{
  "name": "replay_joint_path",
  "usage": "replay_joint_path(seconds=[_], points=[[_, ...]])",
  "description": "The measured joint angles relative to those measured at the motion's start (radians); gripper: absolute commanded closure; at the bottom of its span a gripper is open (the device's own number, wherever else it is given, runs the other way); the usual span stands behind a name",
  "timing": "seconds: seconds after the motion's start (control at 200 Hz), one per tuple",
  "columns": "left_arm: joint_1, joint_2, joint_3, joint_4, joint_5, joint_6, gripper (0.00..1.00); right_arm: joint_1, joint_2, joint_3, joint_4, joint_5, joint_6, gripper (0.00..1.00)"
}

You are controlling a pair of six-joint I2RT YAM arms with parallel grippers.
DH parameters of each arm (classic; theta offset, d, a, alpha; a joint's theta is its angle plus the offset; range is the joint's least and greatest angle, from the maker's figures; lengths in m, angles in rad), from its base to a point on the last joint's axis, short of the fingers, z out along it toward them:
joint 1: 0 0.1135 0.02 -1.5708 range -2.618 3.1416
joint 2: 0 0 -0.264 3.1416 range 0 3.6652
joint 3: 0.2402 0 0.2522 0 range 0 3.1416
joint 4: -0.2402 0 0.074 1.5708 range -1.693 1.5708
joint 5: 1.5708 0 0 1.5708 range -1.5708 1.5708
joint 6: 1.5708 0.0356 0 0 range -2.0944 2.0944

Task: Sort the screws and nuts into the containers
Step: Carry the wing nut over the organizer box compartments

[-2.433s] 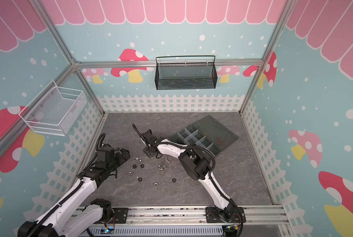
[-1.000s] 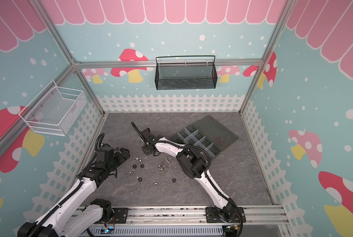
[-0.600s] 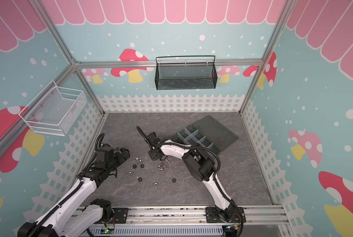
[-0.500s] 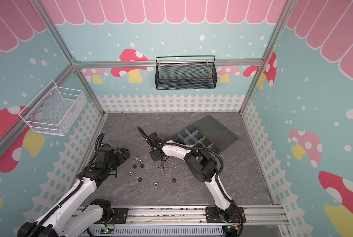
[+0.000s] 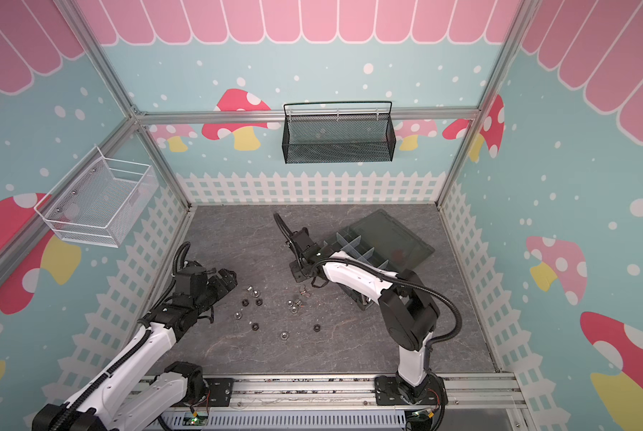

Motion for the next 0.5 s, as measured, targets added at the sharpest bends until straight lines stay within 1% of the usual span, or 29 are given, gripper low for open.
replay_joint_path(seconds=[0.21,0.5], points=[[0.000,-0.002,0.000,0.003,0.007,0.000,0.00,-0.138,-0.102,-0.096,0.003,0.030,0.004,1.00],[0.000,-0.003,-0.001,0.005,0.007,0.000,0.00,-0.266,-0.118,-0.129,0.004,0.050,-0.015,1.00]])
